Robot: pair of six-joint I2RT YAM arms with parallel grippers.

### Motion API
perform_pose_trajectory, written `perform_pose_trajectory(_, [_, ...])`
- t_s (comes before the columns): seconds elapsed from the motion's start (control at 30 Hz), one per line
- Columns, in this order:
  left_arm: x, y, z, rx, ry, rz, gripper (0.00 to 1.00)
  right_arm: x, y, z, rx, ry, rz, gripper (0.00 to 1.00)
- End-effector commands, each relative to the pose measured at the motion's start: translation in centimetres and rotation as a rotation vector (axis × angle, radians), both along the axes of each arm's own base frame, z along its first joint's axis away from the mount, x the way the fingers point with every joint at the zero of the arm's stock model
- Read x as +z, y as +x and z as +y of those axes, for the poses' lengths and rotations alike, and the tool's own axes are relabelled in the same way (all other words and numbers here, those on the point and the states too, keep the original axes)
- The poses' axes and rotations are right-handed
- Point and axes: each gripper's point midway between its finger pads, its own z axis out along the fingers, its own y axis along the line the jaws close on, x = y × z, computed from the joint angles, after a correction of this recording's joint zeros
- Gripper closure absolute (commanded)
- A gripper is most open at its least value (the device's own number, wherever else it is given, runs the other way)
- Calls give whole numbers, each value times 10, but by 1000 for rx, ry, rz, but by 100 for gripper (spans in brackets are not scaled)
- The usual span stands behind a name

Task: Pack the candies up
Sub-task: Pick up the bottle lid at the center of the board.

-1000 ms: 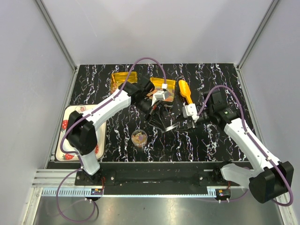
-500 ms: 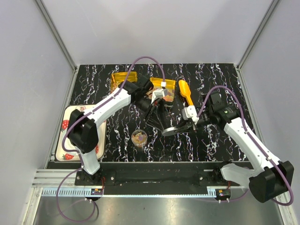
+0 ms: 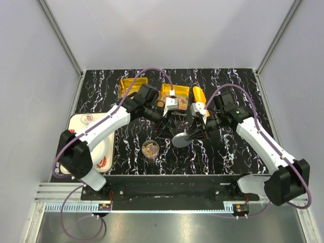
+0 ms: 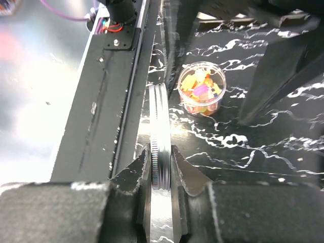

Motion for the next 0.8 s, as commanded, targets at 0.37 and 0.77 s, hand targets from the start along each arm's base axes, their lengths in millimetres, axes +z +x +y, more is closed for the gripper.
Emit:
perform_pose_trajectory(0.37, [32, 0, -9, 5, -115, -58, 24, -9, 35, 8, -88, -34, 8, 93])
perform_pose_trajectory(0.77, [49, -2, 3, -58, -213, 76, 27, -26, 31, 4, -68, -65, 8, 93])
